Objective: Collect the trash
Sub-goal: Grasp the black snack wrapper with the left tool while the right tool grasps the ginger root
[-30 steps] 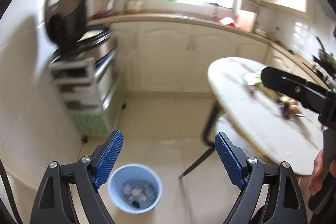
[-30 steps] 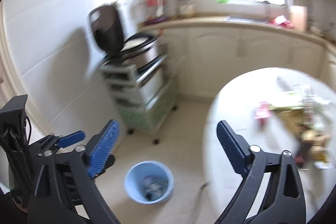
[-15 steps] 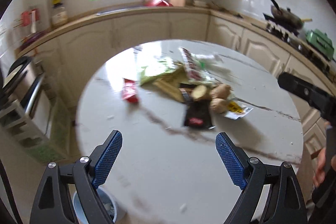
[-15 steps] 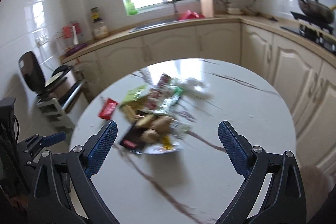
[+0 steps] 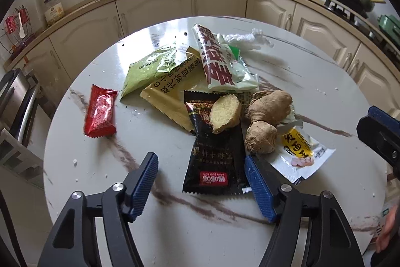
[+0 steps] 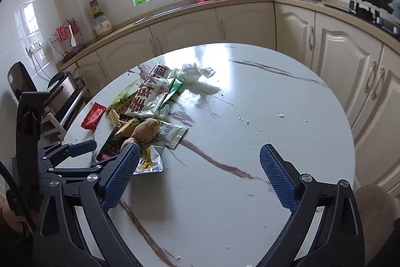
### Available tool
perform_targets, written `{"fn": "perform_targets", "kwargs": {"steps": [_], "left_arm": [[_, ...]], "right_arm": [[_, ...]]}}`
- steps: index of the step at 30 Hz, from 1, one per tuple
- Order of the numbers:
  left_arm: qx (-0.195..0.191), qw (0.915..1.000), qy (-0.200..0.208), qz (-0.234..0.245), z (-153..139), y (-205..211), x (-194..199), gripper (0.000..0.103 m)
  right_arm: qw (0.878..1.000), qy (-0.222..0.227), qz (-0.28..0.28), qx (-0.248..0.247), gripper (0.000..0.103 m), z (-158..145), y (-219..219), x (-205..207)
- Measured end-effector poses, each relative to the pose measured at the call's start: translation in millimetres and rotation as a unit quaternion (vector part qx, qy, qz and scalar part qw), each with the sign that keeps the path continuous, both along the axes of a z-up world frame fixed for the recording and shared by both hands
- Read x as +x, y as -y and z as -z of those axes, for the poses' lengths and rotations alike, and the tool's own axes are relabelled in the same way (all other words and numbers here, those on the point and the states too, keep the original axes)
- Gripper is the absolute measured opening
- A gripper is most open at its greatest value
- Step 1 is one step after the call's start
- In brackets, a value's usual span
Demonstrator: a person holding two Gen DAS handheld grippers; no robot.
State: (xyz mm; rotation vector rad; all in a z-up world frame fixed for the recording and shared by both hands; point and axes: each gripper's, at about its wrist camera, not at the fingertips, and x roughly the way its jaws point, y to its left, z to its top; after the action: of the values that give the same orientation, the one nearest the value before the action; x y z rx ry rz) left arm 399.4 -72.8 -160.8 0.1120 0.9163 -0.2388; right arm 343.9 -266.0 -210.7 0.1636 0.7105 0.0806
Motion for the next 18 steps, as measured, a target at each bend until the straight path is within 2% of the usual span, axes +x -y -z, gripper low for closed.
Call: {"fn": "perform_targets", "kwargs": {"steps": [2, 3, 4, 7, 10, 18], "left_arm": [[-0.010, 0.9999, 0.001, 0.008, 2, 1, 5, 0.056], [-0.012, 0.9998, 0.003, 0.014, 3, 3, 7, 0.046], [-0.016, 0.9996, 0.005, 0.024, 4, 4, 8, 0.032], [-0.009, 0.9993, 0.021, 0.029, 4, 1, 6, 0.013], [-0.041, 0.9984, 0.019, 0.035, 4, -12, -3, 0.007], [-0.041, 0.9986, 0.025, 0.021, 0, -56, -39, 0.006]], "right_arm": [[1.000, -0.001, -0.002, -0.001, 0.097, 0, -4, 3], [1.000, -0.001, -0.004, -0.002, 0.097, 0, -7, 4], [1.000, -0.002, -0.007, -0.003, 0.097, 0, -9, 7], [1.000, -0.006, -0.015, -0.002, 0.097, 1, -18, 14], [1.000, -0.011, -0.023, -0.007, 0.097, 2, -29, 20], [0.996, -0.043, -0.069, -0.048, 0.096, 12, -75, 45]]}}
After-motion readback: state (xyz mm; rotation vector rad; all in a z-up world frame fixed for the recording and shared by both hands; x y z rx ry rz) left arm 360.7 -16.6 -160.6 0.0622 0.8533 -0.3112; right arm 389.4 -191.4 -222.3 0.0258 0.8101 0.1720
